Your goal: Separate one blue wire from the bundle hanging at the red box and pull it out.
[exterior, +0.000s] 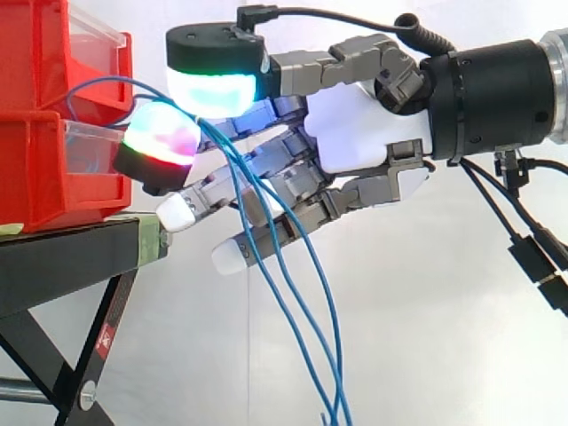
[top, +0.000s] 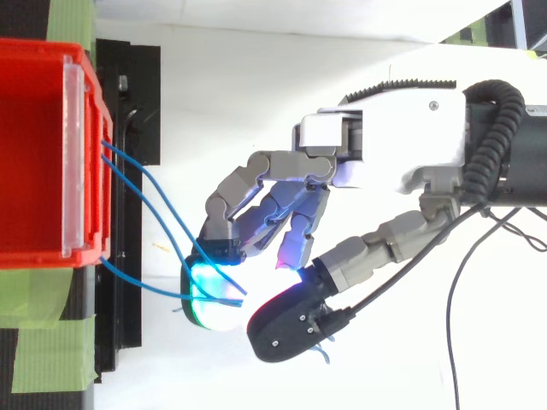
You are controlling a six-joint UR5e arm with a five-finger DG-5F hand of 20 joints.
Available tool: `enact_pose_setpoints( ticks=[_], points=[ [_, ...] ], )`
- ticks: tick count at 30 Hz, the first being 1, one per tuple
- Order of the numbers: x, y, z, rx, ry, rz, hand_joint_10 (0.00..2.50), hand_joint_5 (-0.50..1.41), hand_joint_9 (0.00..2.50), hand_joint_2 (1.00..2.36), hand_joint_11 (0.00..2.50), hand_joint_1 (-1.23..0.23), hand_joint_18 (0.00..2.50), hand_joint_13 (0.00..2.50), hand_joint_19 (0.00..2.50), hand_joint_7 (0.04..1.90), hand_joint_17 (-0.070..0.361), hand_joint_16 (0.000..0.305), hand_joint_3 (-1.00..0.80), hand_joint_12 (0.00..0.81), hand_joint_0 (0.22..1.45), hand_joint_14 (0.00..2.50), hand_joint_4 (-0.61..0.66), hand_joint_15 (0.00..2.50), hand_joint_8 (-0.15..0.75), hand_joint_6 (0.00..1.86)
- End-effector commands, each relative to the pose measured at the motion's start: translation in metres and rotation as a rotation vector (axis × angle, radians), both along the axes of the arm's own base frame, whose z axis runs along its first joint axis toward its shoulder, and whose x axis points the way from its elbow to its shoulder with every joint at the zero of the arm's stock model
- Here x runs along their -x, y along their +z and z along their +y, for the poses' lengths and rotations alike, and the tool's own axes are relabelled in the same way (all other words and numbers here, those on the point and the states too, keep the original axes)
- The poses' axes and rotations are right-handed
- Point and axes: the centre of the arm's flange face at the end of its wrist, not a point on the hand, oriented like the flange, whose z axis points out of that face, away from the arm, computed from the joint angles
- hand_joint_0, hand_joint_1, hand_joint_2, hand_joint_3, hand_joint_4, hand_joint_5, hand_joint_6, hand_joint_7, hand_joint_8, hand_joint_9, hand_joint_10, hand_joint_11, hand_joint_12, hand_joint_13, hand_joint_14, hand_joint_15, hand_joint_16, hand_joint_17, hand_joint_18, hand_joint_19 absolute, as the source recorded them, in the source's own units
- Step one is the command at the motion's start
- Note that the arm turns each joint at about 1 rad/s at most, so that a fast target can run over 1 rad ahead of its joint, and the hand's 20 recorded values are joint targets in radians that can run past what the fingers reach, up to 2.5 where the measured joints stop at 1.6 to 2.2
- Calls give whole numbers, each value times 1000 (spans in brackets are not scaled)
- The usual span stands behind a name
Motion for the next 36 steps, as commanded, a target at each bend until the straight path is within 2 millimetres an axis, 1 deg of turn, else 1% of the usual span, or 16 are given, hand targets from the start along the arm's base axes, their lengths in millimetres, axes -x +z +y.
enact_pose_setpoints(
  ticks=[1, 6, 8, 13, 17, 18, 21, 25, 32, 36],
  points=[
    [0, -1, 0, -55, -7, 4, 14, -184, 667, 1018, 513, -696, 698, 1288, 271, 786, 117, 52, -113, 532, 626, 22, 169, 681, 362, 872],
    [0, -1, 0, -59, -8, 4, 12, -184, 669, 1018, 514, -694, 706, 1245, 292, 786, 121, 54, -113, 535, 625, 22, 164, 666, 362, 872],
    [0, -1, 0, -59, -8, 4, 12, -184, 666, 1018, 510, -694, 707, 1186, 287, 784, 122, 54, -116, 553, 625, 21, 162, 622, 360, 872],
    [1, 0, 0, -59, -8, 5, 11, -184, 620, 1017, 497, -693, 700, 964, 306, 782, 127, 57, -112, 566, 623, 17, 169, 501, 352, 873],
    [1, -1, 1, -58, -6, 11, 13, -184, 589, 1017, 492, -689, 687, 879, 308, 776, 130, 58, -111, 561, 620, 16, 168, 462, 348, 873],
    [1, -1, 0, -60, -8, 11, 11, -184, 588, 1017, 491, -690, 686, 894, 301, 777, 130, 58, -114, 565, 621, 14, 167, 457, 349, 873],
    [1, -1, 0, -60, -8, 11, 11, -185, 610, 1018, 489, -687, 680, 1072, 273, 789, 130, 58, -114, 549, 621, 15, 168, 481, 356, 872],
    [1, -1, 0, -60, -8, 10, 13, -187, 624, 1018, 461, -683, 674, 1303, 259, 791, 129, 57, -126, 533, 623, 19, 166, 606, 359, 872],
    [1, -1, 0, -59, -5, 10, 11, -189, 646, 1020, 460, -680, 693, 1428, 299, 795, 129, 57, -131, 519, 624, 21, 168, 806, 358, 871],
    [1, -1, 0, -59, -5, 11, 14, -189, 656, 1018, 465, -679, 705, 1443, 320, 798, 130, 58, -136, 510, 625, 24, 167, 866, 355, 870]
  ],
)
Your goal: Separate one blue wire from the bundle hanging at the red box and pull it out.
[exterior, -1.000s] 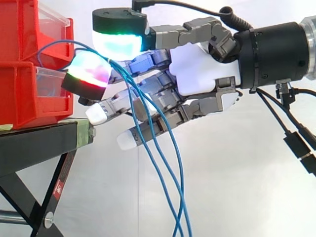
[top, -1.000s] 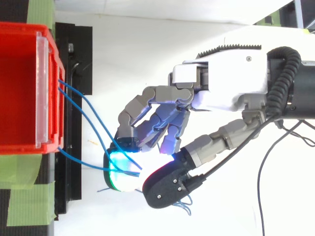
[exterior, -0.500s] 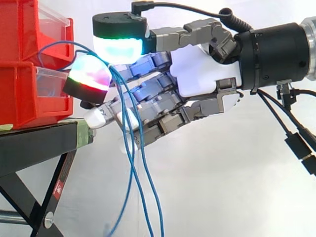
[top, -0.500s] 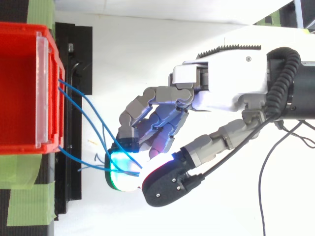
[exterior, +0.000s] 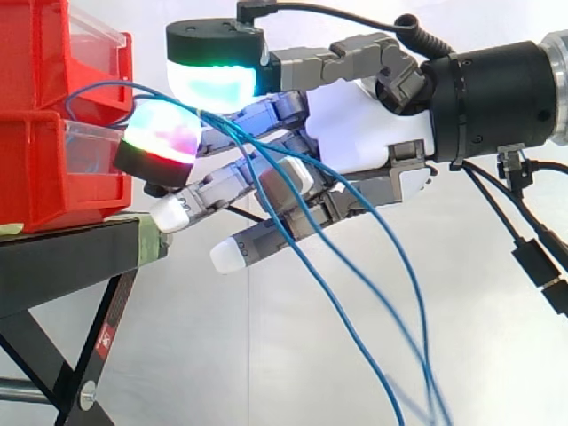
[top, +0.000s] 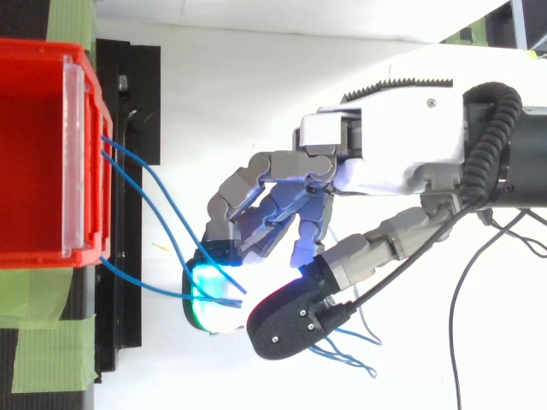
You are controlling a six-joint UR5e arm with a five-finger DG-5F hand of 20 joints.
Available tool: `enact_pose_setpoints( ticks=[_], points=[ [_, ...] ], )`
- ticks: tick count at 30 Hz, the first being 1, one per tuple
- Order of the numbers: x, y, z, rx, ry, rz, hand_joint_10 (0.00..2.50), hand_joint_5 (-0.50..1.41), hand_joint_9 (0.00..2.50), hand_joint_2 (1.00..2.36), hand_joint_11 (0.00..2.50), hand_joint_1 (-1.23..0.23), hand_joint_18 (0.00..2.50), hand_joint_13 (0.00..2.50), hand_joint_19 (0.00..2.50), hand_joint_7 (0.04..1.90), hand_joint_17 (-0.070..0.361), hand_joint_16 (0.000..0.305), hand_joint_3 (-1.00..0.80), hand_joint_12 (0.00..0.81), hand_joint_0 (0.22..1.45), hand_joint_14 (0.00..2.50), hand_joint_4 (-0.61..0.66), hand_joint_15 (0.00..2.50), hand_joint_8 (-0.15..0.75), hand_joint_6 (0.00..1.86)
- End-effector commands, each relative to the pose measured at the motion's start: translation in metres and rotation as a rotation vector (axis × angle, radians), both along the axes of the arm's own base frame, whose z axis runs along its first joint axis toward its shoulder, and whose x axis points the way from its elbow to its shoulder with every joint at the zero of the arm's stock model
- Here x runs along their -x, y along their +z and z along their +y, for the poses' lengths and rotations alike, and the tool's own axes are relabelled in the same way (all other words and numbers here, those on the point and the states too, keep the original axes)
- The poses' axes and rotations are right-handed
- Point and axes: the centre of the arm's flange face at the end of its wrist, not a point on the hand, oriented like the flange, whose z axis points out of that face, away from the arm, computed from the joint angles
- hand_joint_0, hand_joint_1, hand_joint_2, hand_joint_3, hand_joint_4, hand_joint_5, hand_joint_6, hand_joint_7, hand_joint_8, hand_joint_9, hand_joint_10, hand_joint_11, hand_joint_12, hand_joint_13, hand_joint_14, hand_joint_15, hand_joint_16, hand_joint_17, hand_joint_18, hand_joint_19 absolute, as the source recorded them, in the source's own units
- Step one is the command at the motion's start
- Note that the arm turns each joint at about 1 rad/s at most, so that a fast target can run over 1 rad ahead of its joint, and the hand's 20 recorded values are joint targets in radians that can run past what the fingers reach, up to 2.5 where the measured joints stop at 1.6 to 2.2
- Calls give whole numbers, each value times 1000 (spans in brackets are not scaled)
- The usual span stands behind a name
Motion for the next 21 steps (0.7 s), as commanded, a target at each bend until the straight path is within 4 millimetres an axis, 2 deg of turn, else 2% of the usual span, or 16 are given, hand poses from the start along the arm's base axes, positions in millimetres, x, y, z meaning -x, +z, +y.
enact_pose_setpoints(
  ticks=[1, 4, 7, 9, 13, 16, 21],
  points=[
    [0, 0, 0, 0, 0, 1, 14, -189, 659, 1018, 470, -680, 706, 1436, 322, 796, 130, 58, -137, 511, 625, 24, 169, 875, 356, 870],
    [0, 0, 0, 0, 0, 1, 12, -188, 660, 1018, 465, -681, 702, 1290, 319, 793, 131, 58, -136, 532, 624, 24, 167, 795, 353, 870],
    [0, 1, 0, 0, 0, -1, 11, -186, 645, 1018, 442, -683, 712, 1022, 257, 781, 134, 59, -128, 618, 622, 12, 158, 360, 357, 869],
    [0, 0, 0, 0, 0, 1, 10, -185, 625, 1018, 397, -684, 715, 878, 232, 789, 136, 60, -125, 614, 621, 7, 164, 222, 358, 868],
    [0, 0, 0, 0, 0, 1, 9, -186, 557, 1018, 356, -684, 634, 719, 210, 793, 142, 63, -120, 584, 619, 5, 165, 153, 346, 870],
    [0, 0, 0, 1, 0, -1, 8, -185, 518, 1017, 326, -682, 624, 710, 197, 788, 144, 64, -118, 581, 619, 4, 168, 137, 342, 871],
    [0, 0, 0, 3, 0, -1, 10, -187, 540, 1017, 295, -674, 642, 1121, 148, 792, 141, 63, -125, 565, 620, 7, 174, 207, 357, 871]
  ],
)
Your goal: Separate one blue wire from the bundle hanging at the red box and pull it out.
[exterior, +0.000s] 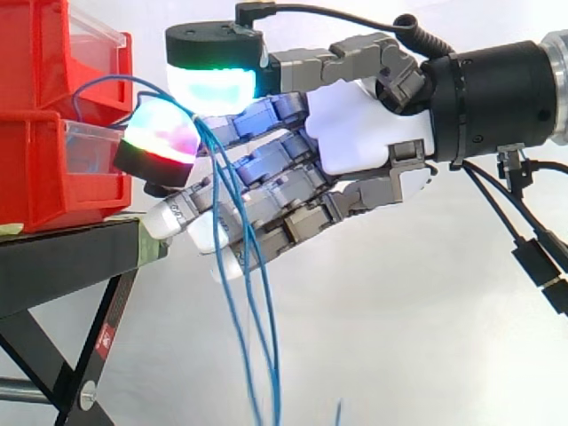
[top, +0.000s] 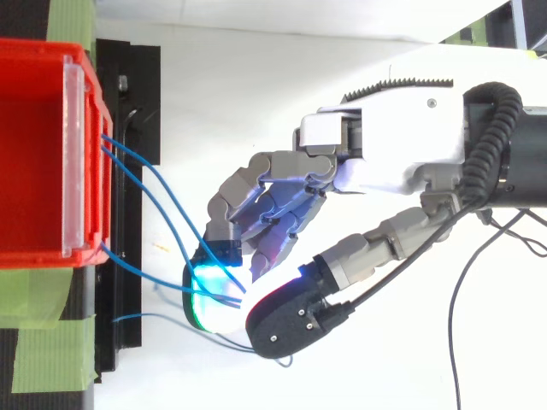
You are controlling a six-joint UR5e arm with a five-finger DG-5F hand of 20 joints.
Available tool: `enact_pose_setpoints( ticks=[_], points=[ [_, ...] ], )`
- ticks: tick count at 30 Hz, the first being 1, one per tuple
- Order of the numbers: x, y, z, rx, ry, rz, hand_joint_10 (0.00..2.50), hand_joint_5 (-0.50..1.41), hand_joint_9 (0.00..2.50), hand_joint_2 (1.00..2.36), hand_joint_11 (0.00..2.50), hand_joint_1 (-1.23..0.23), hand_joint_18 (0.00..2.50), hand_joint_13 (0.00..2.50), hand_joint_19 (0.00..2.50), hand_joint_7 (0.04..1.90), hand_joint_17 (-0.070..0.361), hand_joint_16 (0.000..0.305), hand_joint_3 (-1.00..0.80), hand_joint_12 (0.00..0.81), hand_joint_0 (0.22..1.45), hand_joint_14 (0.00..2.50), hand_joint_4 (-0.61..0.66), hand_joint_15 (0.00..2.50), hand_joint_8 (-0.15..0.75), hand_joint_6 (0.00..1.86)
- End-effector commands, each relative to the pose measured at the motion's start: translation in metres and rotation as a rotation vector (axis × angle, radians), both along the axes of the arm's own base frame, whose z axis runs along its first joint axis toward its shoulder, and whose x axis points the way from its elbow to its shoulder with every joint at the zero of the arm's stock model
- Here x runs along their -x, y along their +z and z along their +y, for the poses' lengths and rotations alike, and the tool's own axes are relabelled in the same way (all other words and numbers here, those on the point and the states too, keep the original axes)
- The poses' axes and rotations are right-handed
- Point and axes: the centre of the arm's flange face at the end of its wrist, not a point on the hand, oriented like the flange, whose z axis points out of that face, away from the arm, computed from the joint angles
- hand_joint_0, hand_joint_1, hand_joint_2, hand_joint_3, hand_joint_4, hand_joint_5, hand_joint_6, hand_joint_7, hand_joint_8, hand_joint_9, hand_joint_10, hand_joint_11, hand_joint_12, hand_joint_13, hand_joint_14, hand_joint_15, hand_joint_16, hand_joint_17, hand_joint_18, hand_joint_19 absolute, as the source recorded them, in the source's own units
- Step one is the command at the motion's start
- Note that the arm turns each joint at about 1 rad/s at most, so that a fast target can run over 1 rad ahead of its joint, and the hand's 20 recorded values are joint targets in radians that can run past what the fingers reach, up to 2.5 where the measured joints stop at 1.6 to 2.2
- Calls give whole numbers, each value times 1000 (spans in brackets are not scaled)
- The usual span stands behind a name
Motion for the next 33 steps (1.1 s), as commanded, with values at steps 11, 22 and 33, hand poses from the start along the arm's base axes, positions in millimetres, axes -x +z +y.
enact_pose_setpoints(
  ticks=[11, 22, 33],
  points=[
    [0, 0, -1, 3, -5, 0, 8, -189, 552, 1018, 304, -668, 690, 1486, 221, 804, 138, 61, -133, 536, 622, 20, 179, 681, 355, 870],
    [0, 0, -1, 2, -5, 2, 8, -189, 515, 1018, 318, -666, 665, 1209, 274, 802, 141, 63, -133, 551, 620, 19, 174, 661, 337, 871],
    [0, 0, -1, 6, -4, 0, 6, -170, 424, 1169, 259, -612, 490, 552, 131, 785, 177, 79, -77, 608, 568, 5, 157, 176, 374, 897]
  ],
)
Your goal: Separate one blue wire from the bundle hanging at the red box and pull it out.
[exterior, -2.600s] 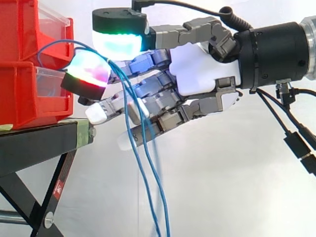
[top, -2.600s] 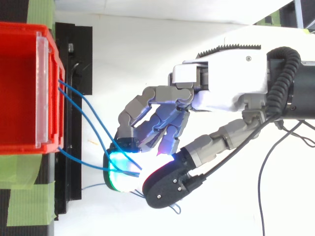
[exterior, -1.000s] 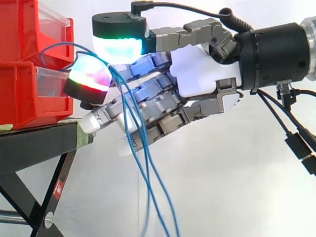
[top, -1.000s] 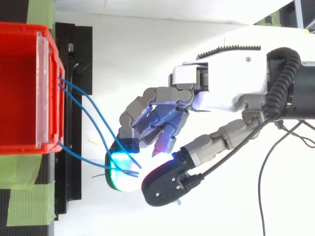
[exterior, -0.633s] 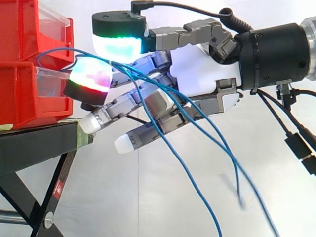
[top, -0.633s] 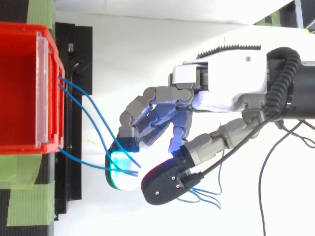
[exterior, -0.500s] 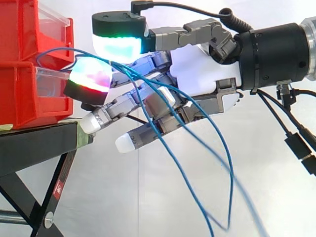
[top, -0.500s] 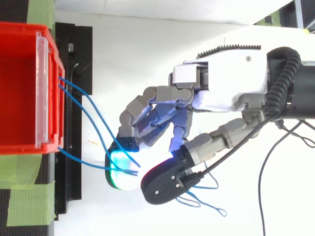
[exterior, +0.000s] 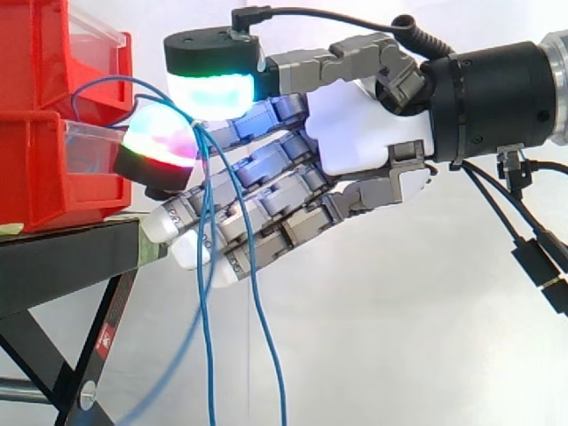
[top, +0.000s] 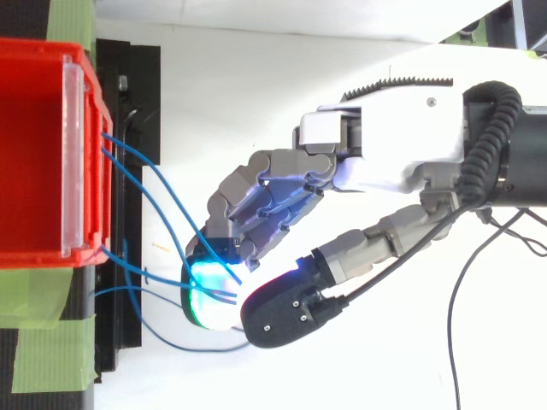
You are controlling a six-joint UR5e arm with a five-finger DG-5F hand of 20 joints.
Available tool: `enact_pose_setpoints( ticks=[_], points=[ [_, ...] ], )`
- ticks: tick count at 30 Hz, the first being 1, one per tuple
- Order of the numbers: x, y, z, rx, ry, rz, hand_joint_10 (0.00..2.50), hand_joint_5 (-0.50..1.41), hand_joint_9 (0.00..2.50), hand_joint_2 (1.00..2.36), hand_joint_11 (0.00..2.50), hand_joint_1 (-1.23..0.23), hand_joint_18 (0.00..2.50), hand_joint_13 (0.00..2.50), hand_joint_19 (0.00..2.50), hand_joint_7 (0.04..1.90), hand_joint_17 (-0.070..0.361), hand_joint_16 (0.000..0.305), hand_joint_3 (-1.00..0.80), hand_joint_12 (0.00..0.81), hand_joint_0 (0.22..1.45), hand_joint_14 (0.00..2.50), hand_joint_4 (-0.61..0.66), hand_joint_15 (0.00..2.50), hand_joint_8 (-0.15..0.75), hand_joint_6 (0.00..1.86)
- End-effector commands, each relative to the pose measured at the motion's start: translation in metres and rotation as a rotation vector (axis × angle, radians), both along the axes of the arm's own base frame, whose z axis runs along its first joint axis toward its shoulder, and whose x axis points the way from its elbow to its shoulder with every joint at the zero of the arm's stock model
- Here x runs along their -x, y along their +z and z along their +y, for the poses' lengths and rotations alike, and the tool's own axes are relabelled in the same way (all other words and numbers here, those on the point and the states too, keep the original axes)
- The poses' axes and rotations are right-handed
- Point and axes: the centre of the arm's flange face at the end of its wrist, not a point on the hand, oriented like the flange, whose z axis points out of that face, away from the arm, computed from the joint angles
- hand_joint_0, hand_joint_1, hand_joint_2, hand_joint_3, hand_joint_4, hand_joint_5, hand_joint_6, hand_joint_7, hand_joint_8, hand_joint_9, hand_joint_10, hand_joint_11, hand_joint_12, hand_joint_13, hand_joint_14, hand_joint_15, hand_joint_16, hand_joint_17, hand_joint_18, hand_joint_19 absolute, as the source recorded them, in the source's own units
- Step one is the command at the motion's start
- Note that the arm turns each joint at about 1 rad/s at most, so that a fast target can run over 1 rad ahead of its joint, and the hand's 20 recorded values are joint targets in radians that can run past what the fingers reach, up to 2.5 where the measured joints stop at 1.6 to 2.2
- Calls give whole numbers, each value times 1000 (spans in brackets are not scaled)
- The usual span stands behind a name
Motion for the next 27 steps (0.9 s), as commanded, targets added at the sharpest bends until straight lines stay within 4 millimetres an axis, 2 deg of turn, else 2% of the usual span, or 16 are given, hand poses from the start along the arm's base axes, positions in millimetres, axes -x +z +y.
enact_pose_setpoints(
  ticks=[1, 3, 8, 16, 22, 24, 27],
  points=[
    [0, 0, 0, 1, 0, 0, 5, -170, 423, 1178, 254, -606, 491, 554, 127, 786, 178, 79, -79, 608, 566, 5, 157, 165, 376, 897],
    [0, 0, 0, 1, 0, 0, 7, -171, 421, 1189, 252, -600, 499, 649, 124, 786, 179, 79, -82, 616, 563, 5, 168, 181, 377, 898],
    [0, 1, 0, 0, 0, -6, 5, -173, 451, 1122, 256, -604, 565, 1112, 129, 789, 173, 77, -70, 588, 579, 11, 188, 390, 387, 900],
    [0, 1, 0, -20, -6, -3, 5, -175, 464, 1092, 264, -607, 612, 1147, 161, 776, 171, 76, -62, 601, 584, 14, 191, 444, 390, 903],
    [-1, 2, 2, -184, -26, -6, 6, -175, 466, 1079, 270, -610, 637, 1114, 185, 771, 171, 76, -61, 609, 588, 12, 190, 435, 389, 903],
    [-2, 2, 3, -287, -41, -12, 5, -175, 472, 1079, 262, -610, 641, 1113, 185, 769, 172, 76, -61, 610, 588, 14, 190, 423, 391, 903],
    [-2, 1, 3, -322, -45, -6, 6, -174, 471, 1075, 262, -612, 645, 1112, 177, 770, 171, 76, -59, 618, 589, 12, 190, 419, 390, 902]
  ],
)
